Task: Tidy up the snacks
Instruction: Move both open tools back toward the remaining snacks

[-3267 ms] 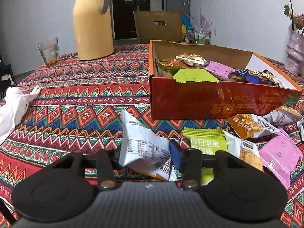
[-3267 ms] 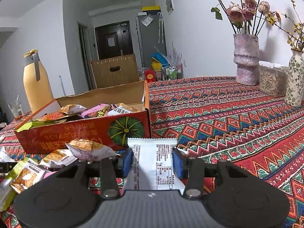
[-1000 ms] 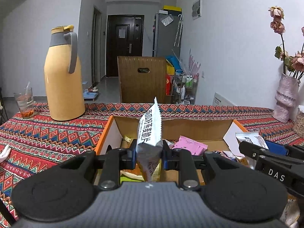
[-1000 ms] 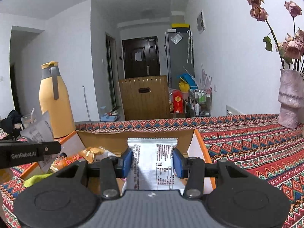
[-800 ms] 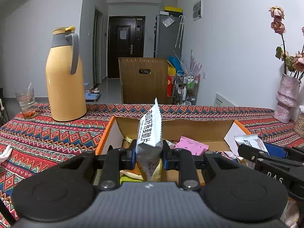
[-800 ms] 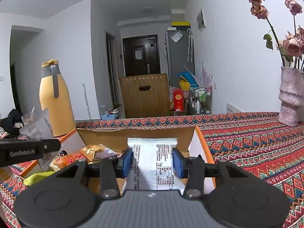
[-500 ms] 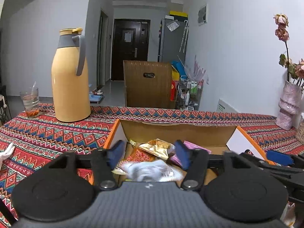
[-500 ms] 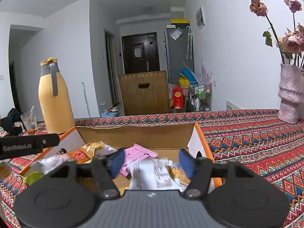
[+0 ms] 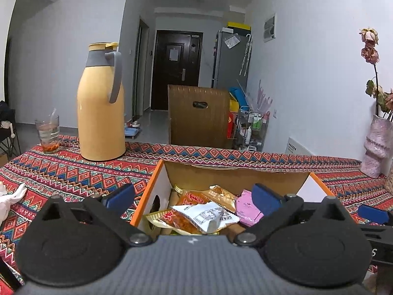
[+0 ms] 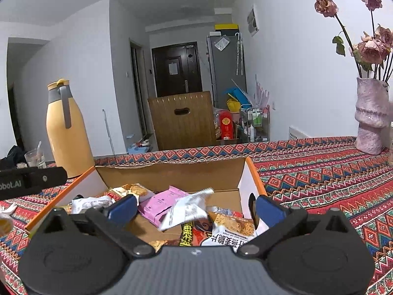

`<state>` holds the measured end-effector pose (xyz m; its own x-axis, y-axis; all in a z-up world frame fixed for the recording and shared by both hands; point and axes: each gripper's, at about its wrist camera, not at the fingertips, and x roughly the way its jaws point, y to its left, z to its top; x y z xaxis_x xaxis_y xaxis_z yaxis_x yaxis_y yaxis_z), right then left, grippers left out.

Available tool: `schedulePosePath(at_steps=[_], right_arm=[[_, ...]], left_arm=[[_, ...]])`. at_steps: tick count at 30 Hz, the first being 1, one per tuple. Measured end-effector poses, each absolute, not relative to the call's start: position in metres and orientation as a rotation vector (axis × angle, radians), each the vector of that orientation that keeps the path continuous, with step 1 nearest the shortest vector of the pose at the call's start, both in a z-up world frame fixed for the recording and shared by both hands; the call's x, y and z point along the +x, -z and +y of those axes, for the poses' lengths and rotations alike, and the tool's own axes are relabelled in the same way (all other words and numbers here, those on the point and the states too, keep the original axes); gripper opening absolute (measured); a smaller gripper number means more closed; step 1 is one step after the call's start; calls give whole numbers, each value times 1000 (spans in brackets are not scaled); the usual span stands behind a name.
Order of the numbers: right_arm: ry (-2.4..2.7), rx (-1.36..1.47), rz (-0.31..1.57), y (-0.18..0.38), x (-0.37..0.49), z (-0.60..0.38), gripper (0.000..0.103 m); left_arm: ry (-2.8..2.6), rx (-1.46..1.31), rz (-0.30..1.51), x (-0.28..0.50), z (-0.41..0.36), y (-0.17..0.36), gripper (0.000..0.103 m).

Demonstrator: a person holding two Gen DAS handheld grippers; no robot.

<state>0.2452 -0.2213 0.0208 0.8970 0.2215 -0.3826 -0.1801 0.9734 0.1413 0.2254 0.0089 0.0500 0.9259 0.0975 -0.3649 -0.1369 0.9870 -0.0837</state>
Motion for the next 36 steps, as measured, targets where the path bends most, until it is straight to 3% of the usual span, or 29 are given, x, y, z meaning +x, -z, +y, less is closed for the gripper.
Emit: schedulePosePath(at_steps=[24, 36], right_arm=[[-245, 61, 318, -67, 193, -228, 103], [-269, 27, 390, -51, 141, -259, 103]], left_arm=[[-87, -102, 298, 169, 16, -89, 103], [-71, -55, 383, 117, 29, -63, 103]])
